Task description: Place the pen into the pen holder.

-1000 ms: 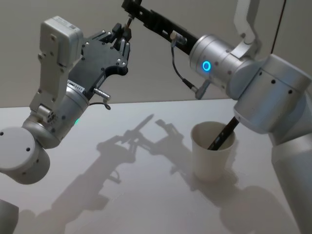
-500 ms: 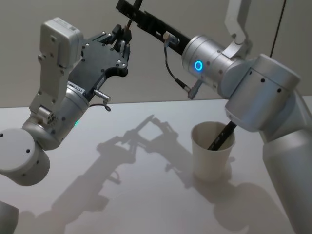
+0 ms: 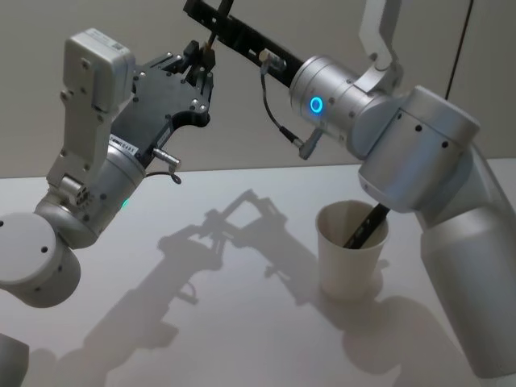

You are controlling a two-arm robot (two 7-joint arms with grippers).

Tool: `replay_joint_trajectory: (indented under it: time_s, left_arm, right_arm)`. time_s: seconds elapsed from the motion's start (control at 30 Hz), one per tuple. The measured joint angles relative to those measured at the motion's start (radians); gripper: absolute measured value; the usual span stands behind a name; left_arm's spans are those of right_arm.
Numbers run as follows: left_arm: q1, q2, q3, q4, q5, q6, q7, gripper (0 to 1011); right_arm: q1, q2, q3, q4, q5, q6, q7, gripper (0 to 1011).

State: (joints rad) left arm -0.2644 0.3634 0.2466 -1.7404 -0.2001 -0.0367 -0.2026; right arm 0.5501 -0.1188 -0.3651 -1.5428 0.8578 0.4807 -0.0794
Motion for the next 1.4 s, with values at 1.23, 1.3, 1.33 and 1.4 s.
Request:
replay_joint_trajectory:
  time_s: [1.23, 1.3, 1.33, 1.4]
  left_arm:
    - [0.000, 0.000, -0.003, 0.002, -0.002, 0.003, 0.000, 154]
    - [0.000, 0.000, -0.003, 0.002, -0.002, 0.003, 0.000, 154]
    - [0.000, 0.000, -0.003, 0.002, -0.002, 0.003, 0.000, 155]
    - [0.000, 0.000, -0.003, 0.002, -0.002, 0.003, 0.000, 154]
  right_arm:
    - [0.012, -0.009, -0.007, 0.024, -0.003, -0.014, 0.007, 131]
    - [0.013, -0.009, -0.007, 0.025, -0.003, -0.014, 0.007, 131]
    - [0.013, -0.009, -0.007, 0.025, -0.003, -0.014, 0.007, 131]
    - [0.013, -0.009, -0.007, 0.025, -0.003, -0.015, 0.006, 131]
